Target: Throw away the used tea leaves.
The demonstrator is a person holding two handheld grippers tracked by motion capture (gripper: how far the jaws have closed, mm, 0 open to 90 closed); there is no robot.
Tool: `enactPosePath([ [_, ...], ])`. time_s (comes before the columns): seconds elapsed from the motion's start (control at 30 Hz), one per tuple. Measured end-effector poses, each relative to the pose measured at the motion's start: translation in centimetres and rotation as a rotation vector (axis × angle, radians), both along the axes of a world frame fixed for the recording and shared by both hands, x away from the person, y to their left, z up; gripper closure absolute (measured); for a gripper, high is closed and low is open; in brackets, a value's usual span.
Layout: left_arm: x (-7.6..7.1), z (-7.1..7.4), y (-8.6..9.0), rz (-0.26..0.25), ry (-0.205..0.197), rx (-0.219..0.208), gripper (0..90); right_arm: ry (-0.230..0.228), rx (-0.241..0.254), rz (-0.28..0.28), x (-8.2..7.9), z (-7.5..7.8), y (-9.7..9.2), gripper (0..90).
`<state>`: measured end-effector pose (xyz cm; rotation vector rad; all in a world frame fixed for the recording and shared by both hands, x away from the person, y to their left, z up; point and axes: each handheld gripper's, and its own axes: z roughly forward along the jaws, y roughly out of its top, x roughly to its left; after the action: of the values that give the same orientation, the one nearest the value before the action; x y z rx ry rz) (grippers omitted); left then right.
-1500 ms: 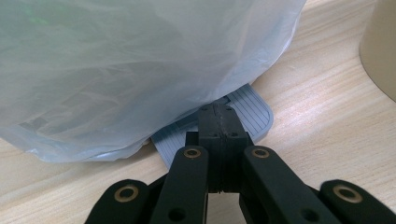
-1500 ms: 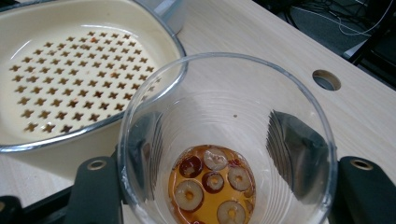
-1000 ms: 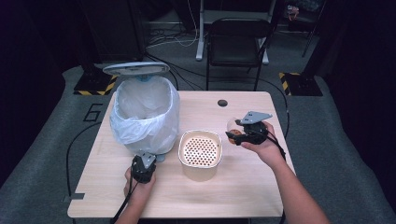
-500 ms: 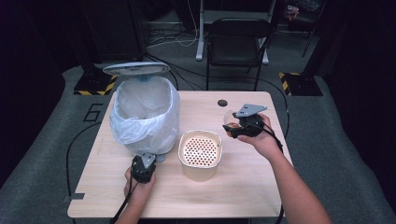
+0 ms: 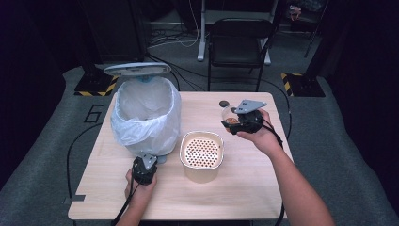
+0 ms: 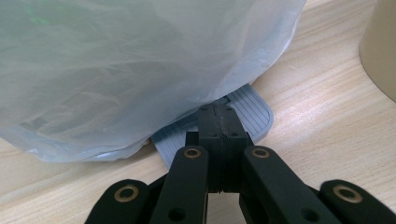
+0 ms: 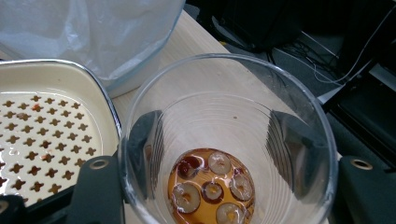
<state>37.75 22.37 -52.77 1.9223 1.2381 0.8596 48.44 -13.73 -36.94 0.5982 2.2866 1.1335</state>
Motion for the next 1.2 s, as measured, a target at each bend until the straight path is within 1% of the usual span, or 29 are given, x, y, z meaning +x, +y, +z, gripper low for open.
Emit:
enactPosePath([
  [0.07, 0.0, 0.0, 0.0, 0.000, 0.001, 0.000, 90.0, -0.020, -0.004, 0.019, 0.0, 0.3, 0.3, 36.4],
  [0.13, 0.0, 0.1, 0.0, -0.004, 0.008, 0.001, 90.0, -0.027, 0.001, 0.027, 0.0, 0.4, 0.3, 36.4],
  [0.17, 0.0, 0.0, 0.0, 0.000, 0.001, -0.001, 90.0, -0.039, -0.002, 0.037, 0.0, 0.5, 0.5, 36.5],
  [0.27, 0.0, 0.0, 0.0, 0.000, 0.001, -0.001, 90.0, -0.068, -0.014, 0.069, -0.3, 0.7, 0.8, 36.6],
  [0.3, 0.0, 0.0, 0.0, 0.000, 0.001, -0.001, 90.0, -0.081, -0.016, 0.078, -0.4, 0.8, 1.0, 36.6],
  [0.33, 0.0, 0.1, 0.0, -0.004, 0.012, 0.004, 90.0, -0.102, -0.015, 0.100, -0.6, 1.1, 1.2, 36.7],
  [0.37, 0.0, 0.1, 0.0, -0.004, 0.012, 0.004, 90.0, -0.102, -0.015, 0.100, -0.6, 1.1, 1.2, 36.7],
  [0.4, 0.0, 0.1, 0.0, -0.005, 0.013, 0.004, 90.0, -0.132, -0.017, 0.114, -0.7, 1.3, 1.4, 36.8],
  [0.43, 0.0, 0.1, 0.0, -0.005, 0.013, 0.004, 90.0, -0.132, -0.017, 0.114, -0.7, 1.3, 1.4, 36.8],
  [0.5, 0.0, 0.1, 0.0, -0.005, 0.012, 0.004, 90.0, -0.160, -0.024, 0.135, -0.8, 1.4, 1.7, 36.9],
  [0.53, 0.0, 0.1, 0.0, -0.005, 0.012, 0.004, 90.0, -0.177, -0.035, 0.149, -0.7, 1.4, 1.9, 37.0],
  [0.63, 0.0, 0.0, 0.0, -0.001, 0.006, 0.003, 90.0, -0.189, -0.042, 0.164, -0.6, 1.3, 2.1, 37.0],
  [0.67, 0.0, 0.0, 0.0, 0.000, 0.002, 0.001, 90.0, -0.207, -0.052, 0.177, -0.5, 1.1, 2.4, 37.0],
  [0.7, 0.0, 0.0, 0.0, 0.000, 0.002, 0.001, 90.0, -0.207, -0.052, 0.177, -0.5, 1.1, 2.4, 37.0],
  [0.73, 0.0, 0.0, 0.0, -0.002, 0.005, 0.000, 90.0, -0.219, -0.062, 0.184, -0.4, 0.8, 2.7, 37.0],
  [0.77, 0.0, 0.0, 0.0, 0.003, -0.002, 0.000, 90.0, -0.219, -0.062, 0.184, -0.4, 0.8, 2.7, 37.0],
  [0.8, 0.0, 0.0, 0.0, 0.002, -0.003, -0.001, 90.0, -0.249, -0.082, 0.195, -0.4, 0.7, 3.1, 37.0],
  [0.83, 0.0, 0.0, 0.0, 0.002, -0.003, -0.001, 90.0, -0.265, -0.095, 0.200, -0.4, 0.6, 3.3, 37.0],
  [0.87, 0.0, 0.0, 0.0, 0.003, -0.002, -0.001, 90.0, -0.278, -0.104, 0.208, -0.5, 0.5, 3.5, 37.0],
  [0.9, 0.0, 0.0, 0.0, 0.002, -0.003, -0.001, 90.0, -0.278, -0.104, 0.208, -0.5, 0.5, 3.5, 37.0],
  [0.97, 0.0, 0.0, 0.0, 0.003, -0.003, 0.000, 90.0, -0.317, -0.142, 0.222, -0.7, 0.3, 3.9, 37.0],
  [1.0, 0.0, 0.0, 0.0, 0.002, -0.003, -0.002, 90.0, -0.351, -0.160, 0.235, -0.9, 0.1, 4.3, 37.0],
  [1.03, 0.0, 0.0, 0.0, 0.002, -0.003, -0.002, 90.0, -0.351, -0.160, 0.235, -0.9, 0.1, 4.3, 37.0],
  [1.07, 0.0, 0.0, 0.0, 0.003, -0.001, 0.003, 90.0, -0.381, -0.177, 0.248, -1.2, -0.1, 4.7, 37.1],
  [1.1, 0.0, 0.0, 0.0, 0.003, -0.001, 0.003, 90.0, -0.381, -0.177, 0.248, -1.2, -0.1, 4.7, 37.1],
  [1.13, 0.0, 0.0, 0.0, 0.003, -0.001, 0.003, 90.0, -0.397, -0.193, 0.265, -1.3, -0.2, 5.1, 37.0],
  [1.2, 0.0, 0.0, 0.0, 0.004, -0.002, 0.003, 90.0, -0.398, -0.199, 0.269, -1.4, -0.3, 5.2, 37.1],
])
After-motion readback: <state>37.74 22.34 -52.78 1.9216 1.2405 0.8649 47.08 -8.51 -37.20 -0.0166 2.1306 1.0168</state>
